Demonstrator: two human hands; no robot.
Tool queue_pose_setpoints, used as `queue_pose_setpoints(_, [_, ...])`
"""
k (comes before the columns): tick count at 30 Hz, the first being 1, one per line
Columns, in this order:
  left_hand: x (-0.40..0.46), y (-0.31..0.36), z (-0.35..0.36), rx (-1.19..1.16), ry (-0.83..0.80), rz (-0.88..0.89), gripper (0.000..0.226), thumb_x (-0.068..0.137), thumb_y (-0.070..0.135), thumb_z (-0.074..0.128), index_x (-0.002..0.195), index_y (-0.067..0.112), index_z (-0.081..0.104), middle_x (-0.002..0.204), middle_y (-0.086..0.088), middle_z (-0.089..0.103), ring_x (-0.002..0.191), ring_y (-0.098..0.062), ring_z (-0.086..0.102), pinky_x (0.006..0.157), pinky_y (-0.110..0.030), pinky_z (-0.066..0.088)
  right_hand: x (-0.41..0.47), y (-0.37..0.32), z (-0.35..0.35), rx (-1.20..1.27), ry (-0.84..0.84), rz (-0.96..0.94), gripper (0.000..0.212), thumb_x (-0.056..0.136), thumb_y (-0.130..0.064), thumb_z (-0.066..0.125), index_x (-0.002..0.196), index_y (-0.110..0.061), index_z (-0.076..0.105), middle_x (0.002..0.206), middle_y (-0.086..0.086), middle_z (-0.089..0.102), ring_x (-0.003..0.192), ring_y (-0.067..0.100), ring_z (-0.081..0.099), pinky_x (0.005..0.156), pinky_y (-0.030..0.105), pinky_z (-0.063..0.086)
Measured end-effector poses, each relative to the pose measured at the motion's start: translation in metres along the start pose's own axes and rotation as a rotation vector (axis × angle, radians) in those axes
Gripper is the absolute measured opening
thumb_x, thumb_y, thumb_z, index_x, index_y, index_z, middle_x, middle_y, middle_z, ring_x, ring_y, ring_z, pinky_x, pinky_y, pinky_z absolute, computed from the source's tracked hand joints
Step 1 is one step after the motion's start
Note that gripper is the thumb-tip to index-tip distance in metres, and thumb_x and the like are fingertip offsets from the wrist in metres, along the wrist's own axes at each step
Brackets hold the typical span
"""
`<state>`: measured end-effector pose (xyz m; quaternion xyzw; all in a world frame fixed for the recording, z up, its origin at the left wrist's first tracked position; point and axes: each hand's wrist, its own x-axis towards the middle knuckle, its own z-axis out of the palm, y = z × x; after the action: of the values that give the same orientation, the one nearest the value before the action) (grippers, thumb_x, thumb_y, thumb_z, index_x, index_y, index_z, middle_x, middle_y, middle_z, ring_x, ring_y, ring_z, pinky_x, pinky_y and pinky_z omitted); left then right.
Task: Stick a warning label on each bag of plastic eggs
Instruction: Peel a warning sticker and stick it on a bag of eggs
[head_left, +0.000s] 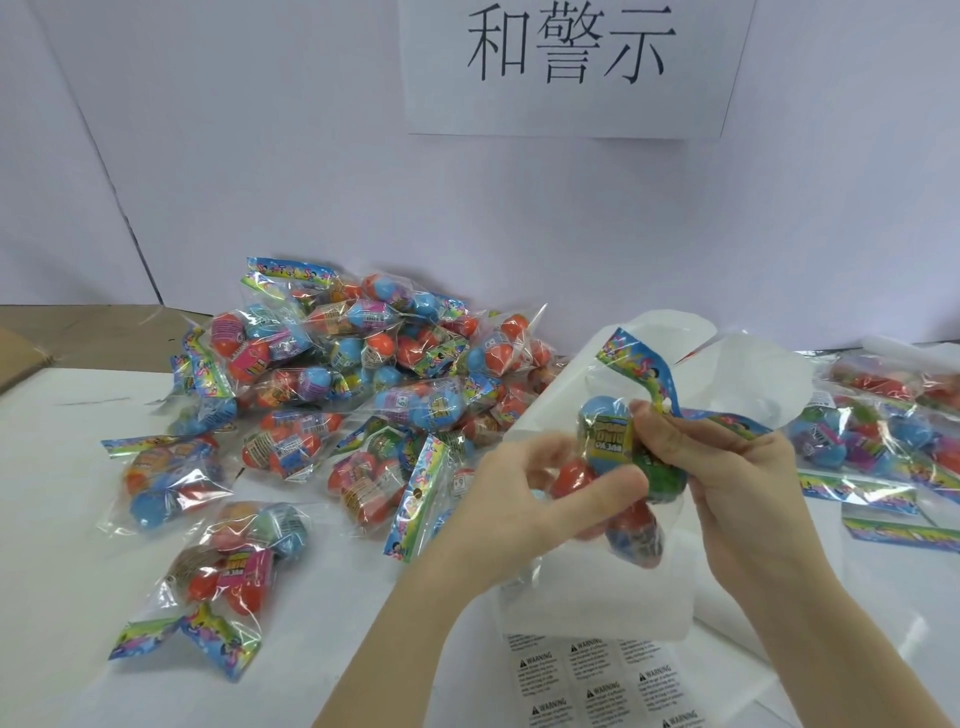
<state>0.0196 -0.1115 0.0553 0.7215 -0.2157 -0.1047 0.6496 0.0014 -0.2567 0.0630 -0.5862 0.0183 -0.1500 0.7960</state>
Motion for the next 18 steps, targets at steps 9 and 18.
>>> queue_pose_setpoints(9, [0.0057, -0.0019, -0.0048, -0.247, 0.282, 0.05, 0.022, 0.07, 0.028, 0.059, 0.076, 0.007, 0.062, 0.066, -0.002, 0.06, 0.064, -0.021, 0.055, 0.057, -0.028, 0.045, 0.0, -0.0019, -0.0002, -0.167, -0.227, 0.124, 0.039, 0.052, -0.04, 0.084, 0.086, -0.021, 0.077, 0.093, 0.005, 0.074, 0.082, 0.018, 0.07, 0.074, 0.031, 0.055])
queue_pose_setpoints(18, [0.0071, -0.0038, -0.0038, -0.233, 0.361, 0.038, 0.037, 0.082, -0.003, 0.054, 0.053, 0.02, 0.059, 0.061, 0.0, 0.06, 0.064, -0.014, 0.056, 0.058, -0.018, 0.046, -0.0021, 0.0001, 0.0015, -0.22, -0.203, 0.104, 0.024, 0.047, -0.034, 0.072, 0.062, -0.016, 0.077, 0.071, 0.009, 0.073, 0.069, 0.016, 0.067, 0.067, 0.023, 0.053])
